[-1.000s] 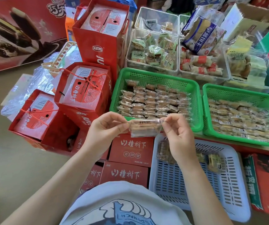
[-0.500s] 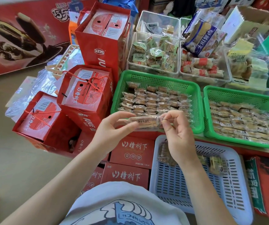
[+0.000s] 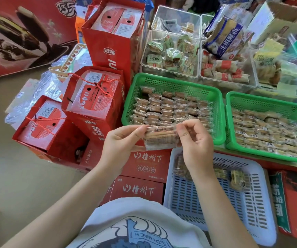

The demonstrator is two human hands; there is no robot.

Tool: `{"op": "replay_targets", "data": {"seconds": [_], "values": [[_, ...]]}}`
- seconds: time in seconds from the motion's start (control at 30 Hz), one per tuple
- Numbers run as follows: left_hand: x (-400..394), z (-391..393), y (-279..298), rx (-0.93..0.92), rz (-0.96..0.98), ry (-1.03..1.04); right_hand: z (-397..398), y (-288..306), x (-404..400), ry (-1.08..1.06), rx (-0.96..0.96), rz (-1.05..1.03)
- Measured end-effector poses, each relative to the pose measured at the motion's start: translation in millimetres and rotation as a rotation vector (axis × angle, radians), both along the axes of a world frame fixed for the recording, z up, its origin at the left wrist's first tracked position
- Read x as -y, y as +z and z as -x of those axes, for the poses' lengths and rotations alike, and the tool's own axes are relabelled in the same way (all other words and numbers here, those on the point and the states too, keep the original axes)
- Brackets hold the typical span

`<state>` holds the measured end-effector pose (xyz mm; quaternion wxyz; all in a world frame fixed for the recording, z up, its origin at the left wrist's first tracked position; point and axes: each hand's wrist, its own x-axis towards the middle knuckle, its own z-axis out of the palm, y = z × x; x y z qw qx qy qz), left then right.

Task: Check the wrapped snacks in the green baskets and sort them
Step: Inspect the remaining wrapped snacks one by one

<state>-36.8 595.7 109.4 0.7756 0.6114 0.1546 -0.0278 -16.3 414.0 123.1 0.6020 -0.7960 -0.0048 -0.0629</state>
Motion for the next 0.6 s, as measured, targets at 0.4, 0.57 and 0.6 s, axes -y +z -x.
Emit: {"op": "replay_targets", "data": {"seconds": [0.4, 0.57, 0.6], "values": [[-6.3, -4.9, 2.2, -0.157, 0.158, -0.165, -9.8, -7.4, 1.2, 0.037, -0.501, -0.438], [-10.1, -5.5, -2.4, -0.178, 0.234, -0.148, -8.7, -7.6, 6.2, 0.151, -0.517, -0.445], [-10.1, -5.2, -3.2, -0.171, 0.244, -0.157, -9.5, -9.7, 7.1, 0.135, -0.514, -0.483]]}}
